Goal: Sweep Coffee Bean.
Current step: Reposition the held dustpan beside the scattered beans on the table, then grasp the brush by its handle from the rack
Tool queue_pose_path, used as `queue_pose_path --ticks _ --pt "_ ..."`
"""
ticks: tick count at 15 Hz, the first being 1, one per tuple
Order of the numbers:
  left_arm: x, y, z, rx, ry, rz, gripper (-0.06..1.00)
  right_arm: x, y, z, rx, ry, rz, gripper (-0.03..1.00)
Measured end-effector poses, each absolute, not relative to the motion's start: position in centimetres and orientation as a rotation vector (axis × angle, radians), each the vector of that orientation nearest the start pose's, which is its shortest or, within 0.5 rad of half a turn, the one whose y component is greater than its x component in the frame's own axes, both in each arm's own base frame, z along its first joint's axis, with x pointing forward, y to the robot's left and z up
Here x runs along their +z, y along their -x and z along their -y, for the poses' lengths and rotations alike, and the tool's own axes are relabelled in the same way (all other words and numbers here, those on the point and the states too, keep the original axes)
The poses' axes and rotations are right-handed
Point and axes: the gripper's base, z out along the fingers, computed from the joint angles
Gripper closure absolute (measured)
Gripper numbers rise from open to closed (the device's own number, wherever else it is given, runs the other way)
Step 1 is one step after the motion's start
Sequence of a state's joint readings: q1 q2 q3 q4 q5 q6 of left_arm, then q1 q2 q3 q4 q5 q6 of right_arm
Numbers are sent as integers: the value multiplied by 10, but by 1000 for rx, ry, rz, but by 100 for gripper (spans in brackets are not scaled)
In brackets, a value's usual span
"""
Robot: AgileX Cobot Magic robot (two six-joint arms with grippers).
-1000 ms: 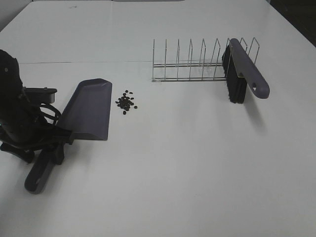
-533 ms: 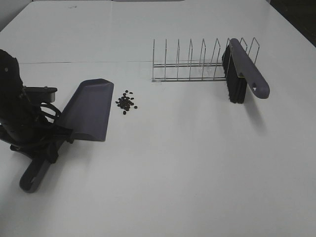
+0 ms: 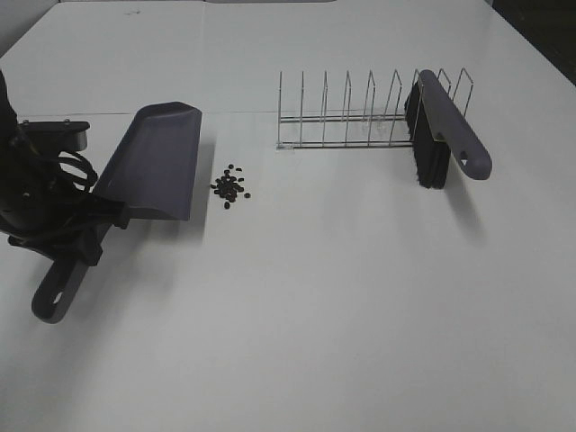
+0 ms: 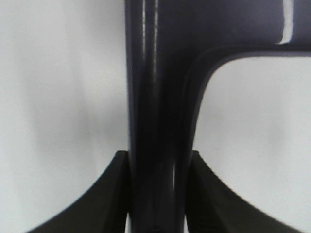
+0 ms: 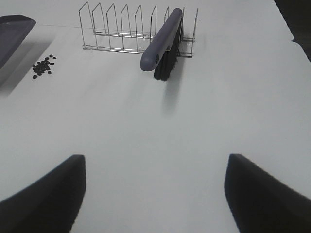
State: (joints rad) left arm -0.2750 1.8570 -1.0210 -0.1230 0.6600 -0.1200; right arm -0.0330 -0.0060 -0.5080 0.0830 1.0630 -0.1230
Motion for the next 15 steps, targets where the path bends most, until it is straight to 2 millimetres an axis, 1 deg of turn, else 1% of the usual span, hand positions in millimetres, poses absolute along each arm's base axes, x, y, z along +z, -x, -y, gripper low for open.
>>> queue_pose_path --ticks 3,4,5,7,8,10,13,15 --pt "139 -316 96 -170 -96 -2995 68 280 6 -7 2 95 -2034 30" --pt "139 -316 96 -170 -96 -2995 68 282 2 -7 6 93 -2036 30" --pt "139 -316 96 -170 -96 -2995 68 291 -6 -7 13 87 -2007 30" --pt "139 -316 96 -169 -97 -2994 68 310 -31 -6 25 72 -1963 30" --pt "139 -316 96 -169 -97 -2991 68 322 -55 -5 16 77 -1984 30" --pt "139 -316 96 -169 -97 -2992 68 339 -91 -4 7 98 -2051 30" --pt "139 -316 96 -164 -102 -2991 68 366 -154 -2 -9 144 -2144 30" --pt "139 -316 96 -164 -102 -2991 68 377 -203 0 -23 186 -2193 30"
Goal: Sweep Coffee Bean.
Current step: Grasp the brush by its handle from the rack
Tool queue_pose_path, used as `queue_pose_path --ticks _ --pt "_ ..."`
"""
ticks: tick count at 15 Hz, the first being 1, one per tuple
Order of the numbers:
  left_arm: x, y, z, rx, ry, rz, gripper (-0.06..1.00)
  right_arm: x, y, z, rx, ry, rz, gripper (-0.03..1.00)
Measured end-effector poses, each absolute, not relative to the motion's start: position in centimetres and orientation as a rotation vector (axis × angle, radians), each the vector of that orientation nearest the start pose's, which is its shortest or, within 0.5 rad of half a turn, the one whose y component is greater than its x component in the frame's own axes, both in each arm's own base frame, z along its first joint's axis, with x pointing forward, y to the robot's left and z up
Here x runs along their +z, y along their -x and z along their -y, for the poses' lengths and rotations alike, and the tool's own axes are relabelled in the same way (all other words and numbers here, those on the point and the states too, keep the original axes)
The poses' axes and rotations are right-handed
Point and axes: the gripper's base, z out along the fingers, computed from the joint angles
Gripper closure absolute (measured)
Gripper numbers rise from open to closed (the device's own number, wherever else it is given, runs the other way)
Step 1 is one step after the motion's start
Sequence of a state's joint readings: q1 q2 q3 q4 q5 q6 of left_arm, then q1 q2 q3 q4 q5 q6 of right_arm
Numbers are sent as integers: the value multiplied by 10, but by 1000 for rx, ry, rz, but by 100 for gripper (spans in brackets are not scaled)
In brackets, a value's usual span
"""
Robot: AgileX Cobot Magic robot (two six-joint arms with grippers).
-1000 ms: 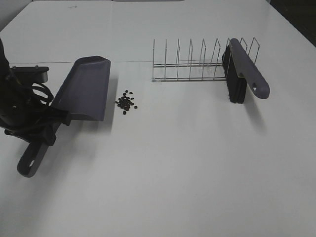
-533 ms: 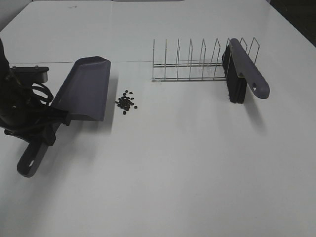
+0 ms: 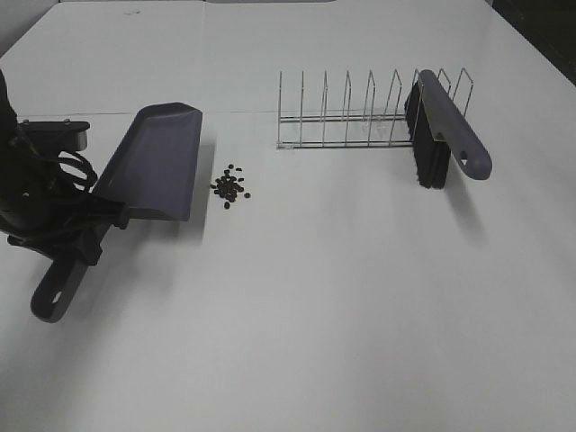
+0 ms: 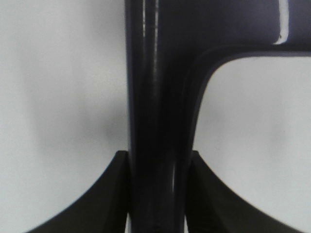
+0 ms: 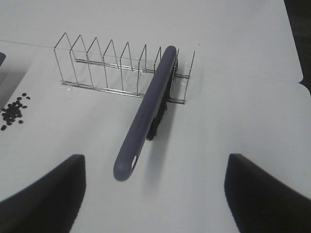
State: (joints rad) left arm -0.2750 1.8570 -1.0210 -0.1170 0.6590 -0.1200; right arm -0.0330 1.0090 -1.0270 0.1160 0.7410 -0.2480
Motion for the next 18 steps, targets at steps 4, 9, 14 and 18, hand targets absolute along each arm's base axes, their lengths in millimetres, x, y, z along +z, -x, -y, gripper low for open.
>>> queue_pose_path --ticks 4,9,14,18 --pt "139 -316 96 -164 -102 -2991 68 383 -302 2 -4 195 -2276 30" --pt "139 -316 96 -164 -102 -2991 68 340 -395 3 46 186 -2390 30" --pt "139 -316 96 -164 -102 -2991 68 288 -474 -20 32 156 -2543 33" --pt "139 -316 96 -164 -103 -2994 68 254 -503 -41 -108 174 -2667 45"
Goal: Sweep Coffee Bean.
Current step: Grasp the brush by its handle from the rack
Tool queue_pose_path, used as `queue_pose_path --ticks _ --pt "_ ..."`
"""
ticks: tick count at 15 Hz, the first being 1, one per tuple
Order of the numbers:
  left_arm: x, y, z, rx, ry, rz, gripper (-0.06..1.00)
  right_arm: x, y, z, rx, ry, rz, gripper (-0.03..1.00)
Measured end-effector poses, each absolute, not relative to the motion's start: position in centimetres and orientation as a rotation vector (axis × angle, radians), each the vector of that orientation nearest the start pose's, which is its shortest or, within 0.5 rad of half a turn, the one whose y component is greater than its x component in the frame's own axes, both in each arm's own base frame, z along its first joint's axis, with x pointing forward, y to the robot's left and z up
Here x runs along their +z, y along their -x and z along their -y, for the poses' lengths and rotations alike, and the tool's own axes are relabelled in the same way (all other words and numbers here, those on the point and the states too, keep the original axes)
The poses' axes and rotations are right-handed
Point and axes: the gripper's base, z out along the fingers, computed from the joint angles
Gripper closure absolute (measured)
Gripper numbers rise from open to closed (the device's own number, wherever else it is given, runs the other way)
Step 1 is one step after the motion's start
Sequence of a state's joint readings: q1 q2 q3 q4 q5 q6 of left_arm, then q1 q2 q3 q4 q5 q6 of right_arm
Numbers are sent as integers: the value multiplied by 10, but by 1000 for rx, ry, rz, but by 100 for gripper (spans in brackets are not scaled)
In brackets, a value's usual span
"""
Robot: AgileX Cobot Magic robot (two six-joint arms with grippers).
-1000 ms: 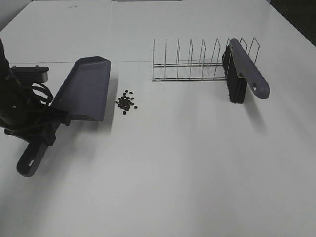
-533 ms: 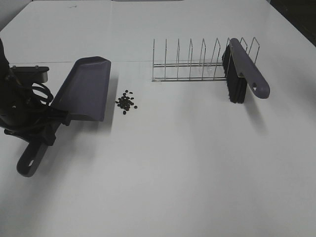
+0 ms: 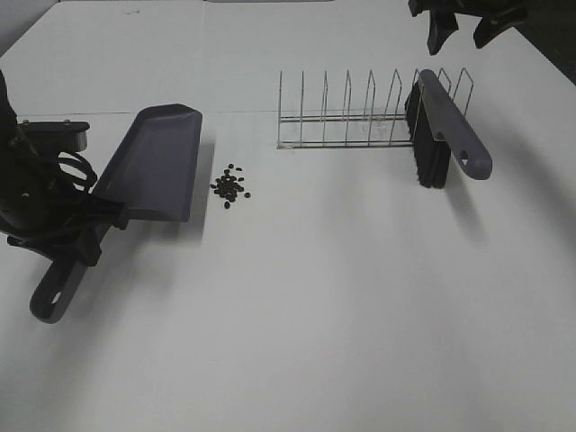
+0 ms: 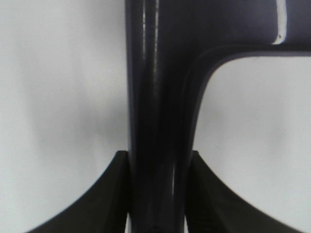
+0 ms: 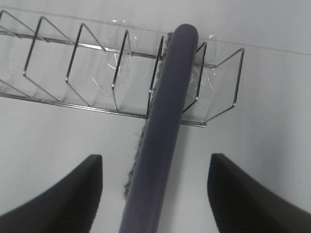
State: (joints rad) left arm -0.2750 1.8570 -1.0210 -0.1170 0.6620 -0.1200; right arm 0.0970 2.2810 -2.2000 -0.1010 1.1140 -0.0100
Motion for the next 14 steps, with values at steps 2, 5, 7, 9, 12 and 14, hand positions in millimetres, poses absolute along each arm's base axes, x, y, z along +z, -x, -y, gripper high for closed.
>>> queue_pose_path --ticks 2,5,7,9,12,14 --pt "139 -316 96 -163 -103 -2995 68 238 -512 -40 -128 175 -2715 47" --pt "139 -316 96 -163 -103 -2995 68 223 -517 -41 -122 177 -2730 47" --pt "139 -316 96 -163 -103 -2995 68 214 -521 -43 -99 173 -2722 47" --pt "139 -316 96 -163 -103 -2995 68 202 -525 -43 -95 163 -2729 47" --pt "139 -316 96 -164 -103 -2994 68 183 -528 -43 -104 142 -2756 47" --pt "139 -316 96 -164 -103 -2994 68 170 -530 -41 -127 121 -2779 47"
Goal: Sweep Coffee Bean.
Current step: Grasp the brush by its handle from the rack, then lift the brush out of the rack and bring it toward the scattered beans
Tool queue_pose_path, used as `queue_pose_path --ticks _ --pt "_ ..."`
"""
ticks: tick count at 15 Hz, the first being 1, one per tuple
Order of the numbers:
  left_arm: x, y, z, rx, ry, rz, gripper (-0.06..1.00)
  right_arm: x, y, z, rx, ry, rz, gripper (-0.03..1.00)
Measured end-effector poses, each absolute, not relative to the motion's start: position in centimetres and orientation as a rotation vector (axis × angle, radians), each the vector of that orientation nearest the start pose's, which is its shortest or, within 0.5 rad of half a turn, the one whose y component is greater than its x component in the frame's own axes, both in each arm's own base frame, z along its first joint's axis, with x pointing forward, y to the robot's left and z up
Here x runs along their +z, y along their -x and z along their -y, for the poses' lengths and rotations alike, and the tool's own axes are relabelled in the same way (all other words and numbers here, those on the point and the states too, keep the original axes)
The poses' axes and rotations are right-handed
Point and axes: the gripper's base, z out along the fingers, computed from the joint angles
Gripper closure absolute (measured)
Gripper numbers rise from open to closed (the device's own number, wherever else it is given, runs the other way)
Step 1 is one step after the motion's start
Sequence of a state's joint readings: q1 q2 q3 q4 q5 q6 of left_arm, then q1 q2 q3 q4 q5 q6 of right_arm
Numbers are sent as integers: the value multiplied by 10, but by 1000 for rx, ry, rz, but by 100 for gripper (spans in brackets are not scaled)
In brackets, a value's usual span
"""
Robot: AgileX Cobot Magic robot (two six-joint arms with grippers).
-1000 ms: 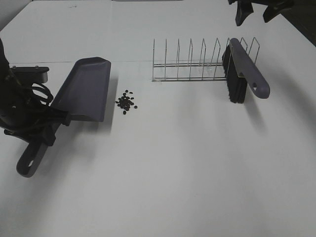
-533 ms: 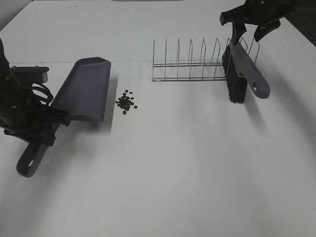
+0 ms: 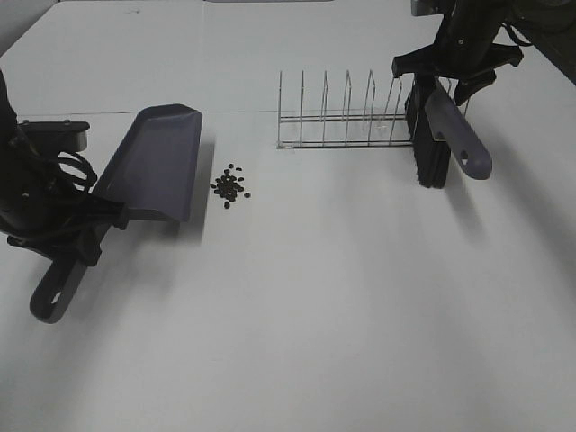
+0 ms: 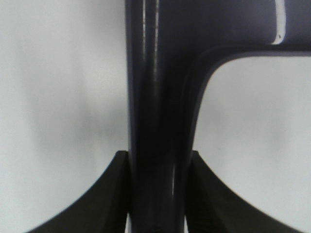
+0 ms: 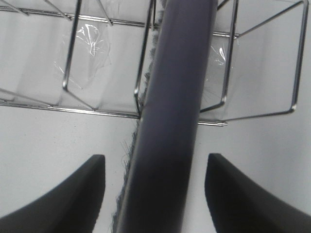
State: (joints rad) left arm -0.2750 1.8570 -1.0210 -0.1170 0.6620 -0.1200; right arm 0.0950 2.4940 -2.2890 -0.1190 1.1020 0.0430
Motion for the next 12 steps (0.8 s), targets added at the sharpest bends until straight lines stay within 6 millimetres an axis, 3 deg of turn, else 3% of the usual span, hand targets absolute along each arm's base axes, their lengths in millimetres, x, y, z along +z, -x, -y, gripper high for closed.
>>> queue_pose_path --ticks 3,5,6,7,9,12 --pt "139 -316 96 -164 -103 -2994 68 149 -531 -41 -131 126 -2817 47" --pt "139 -316 96 -164 -103 -2994 68 141 -532 -41 -134 128 -2832 56" --pt "139 -316 96 -164 -103 -2994 68 142 -532 -40 -143 126 -2828 67" --pt "139 -316 96 -164 -103 -2994 68 143 -533 -38 -168 120 -2824 70" --pt "139 -316 96 -164 -103 -2994 68 146 -533 -36 -175 108 -2822 70" --pt "139 -316 96 -164 -103 -2994 68 175 -536 -36 -178 52 -2786 70"
